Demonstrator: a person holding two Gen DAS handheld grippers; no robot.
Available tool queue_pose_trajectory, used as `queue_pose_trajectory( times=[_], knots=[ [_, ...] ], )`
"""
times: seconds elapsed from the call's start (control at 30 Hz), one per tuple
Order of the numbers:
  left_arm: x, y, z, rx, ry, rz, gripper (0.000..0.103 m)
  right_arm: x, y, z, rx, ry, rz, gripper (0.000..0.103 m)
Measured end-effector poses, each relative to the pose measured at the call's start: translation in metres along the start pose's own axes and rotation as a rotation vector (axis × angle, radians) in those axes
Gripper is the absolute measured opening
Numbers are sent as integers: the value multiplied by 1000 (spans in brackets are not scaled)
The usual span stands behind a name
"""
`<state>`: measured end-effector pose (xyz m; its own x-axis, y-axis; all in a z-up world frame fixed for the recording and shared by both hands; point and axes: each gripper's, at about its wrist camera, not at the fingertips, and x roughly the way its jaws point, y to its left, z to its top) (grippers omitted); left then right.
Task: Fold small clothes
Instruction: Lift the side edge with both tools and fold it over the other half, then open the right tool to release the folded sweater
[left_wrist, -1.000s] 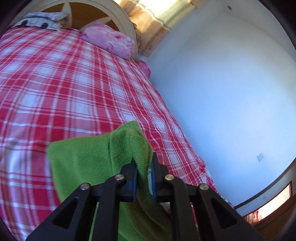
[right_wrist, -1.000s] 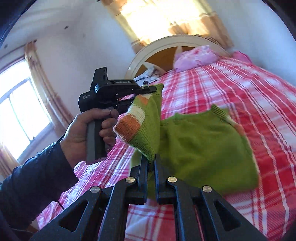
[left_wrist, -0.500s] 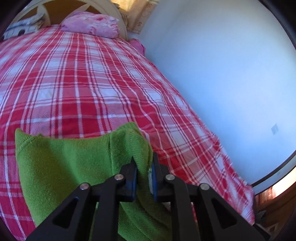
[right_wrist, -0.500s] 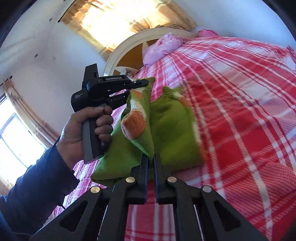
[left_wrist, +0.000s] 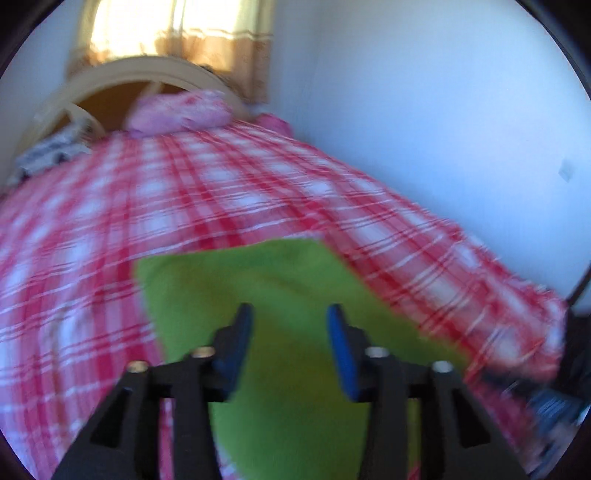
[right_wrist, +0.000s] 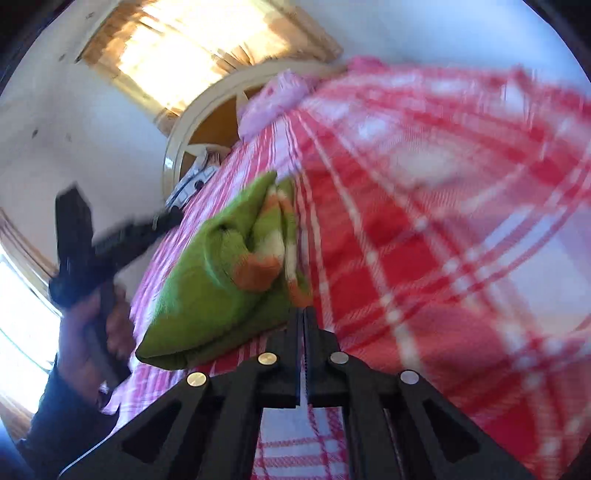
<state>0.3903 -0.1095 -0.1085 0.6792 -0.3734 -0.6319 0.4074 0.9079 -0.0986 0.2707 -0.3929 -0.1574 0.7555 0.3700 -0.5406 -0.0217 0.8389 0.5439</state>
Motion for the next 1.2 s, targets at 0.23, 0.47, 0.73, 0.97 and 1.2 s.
queue_pose_trajectory(
  times=[0.23, 0.47, 0.73, 0.97, 1.2],
  knots=[
    [6, 11, -35, -49, 44, 93, 68, 8, 85, 41, -301, -51, 40, 61],
    [1, 13, -54, -121, 34, 62, 71, 100, 119, 45, -537, 157, -175, 20],
    [20, 11, -68, -152, 86, 67, 92, 114, 86, 43, -539, 187, -299, 16],
    [21, 12, -73, -173, 93, 78, 99, 99, 124, 61, -568, 98, -265, 20],
    [22, 9, -74, -165, 102, 80, 102, 130, 167, 58, -690, 166, -161, 21]
  ],
)
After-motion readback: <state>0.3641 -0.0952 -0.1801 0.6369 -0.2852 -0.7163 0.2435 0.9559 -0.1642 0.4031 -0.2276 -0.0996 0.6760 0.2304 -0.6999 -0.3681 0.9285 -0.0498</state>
